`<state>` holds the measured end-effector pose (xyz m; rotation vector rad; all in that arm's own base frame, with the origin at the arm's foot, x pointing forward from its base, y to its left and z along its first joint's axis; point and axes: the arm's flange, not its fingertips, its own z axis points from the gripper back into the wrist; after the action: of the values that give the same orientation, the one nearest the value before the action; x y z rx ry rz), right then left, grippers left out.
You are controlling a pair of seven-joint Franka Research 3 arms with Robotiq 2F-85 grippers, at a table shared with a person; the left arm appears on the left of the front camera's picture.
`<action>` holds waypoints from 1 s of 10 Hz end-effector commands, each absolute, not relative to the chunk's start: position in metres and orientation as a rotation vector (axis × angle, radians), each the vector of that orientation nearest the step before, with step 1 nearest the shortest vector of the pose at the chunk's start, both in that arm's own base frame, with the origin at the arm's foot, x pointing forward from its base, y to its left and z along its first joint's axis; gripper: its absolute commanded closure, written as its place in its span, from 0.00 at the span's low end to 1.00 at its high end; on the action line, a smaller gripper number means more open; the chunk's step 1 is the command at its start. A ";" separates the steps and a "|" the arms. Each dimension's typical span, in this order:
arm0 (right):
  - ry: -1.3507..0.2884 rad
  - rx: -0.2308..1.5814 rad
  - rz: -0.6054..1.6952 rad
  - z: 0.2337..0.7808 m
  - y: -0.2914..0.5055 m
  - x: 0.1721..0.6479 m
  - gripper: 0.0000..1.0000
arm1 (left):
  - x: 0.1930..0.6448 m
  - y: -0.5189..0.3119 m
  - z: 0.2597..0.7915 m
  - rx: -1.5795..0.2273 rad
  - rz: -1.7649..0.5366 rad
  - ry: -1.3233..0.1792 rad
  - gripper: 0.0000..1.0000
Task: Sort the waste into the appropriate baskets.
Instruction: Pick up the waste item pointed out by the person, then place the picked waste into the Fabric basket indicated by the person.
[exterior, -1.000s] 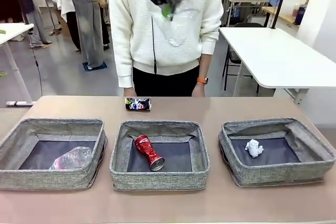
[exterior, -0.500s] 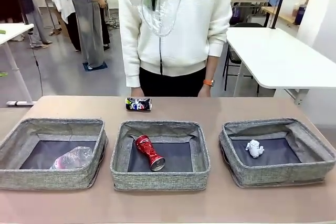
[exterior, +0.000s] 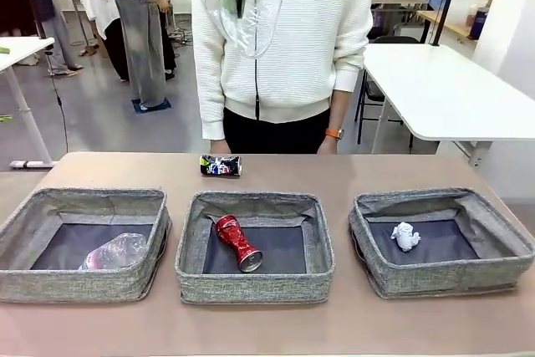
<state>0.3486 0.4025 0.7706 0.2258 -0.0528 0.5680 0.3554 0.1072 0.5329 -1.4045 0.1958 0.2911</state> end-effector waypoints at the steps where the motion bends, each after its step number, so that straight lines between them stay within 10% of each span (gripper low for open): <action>1: -0.062 0.220 0.581 0.771 0.400 0.347 0.95 | 0.354 0.108 0.536 -1.416 0.277 0.192 0.00; 10: -0.062 0.220 0.581 0.771 0.400 0.347 0.95 | 0.354 0.108 0.536 -1.416 0.277 0.192 0.00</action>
<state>0.3482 0.4024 0.7709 0.2256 -0.0535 0.5682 0.3554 0.1072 0.5329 -1.4045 0.1958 0.2911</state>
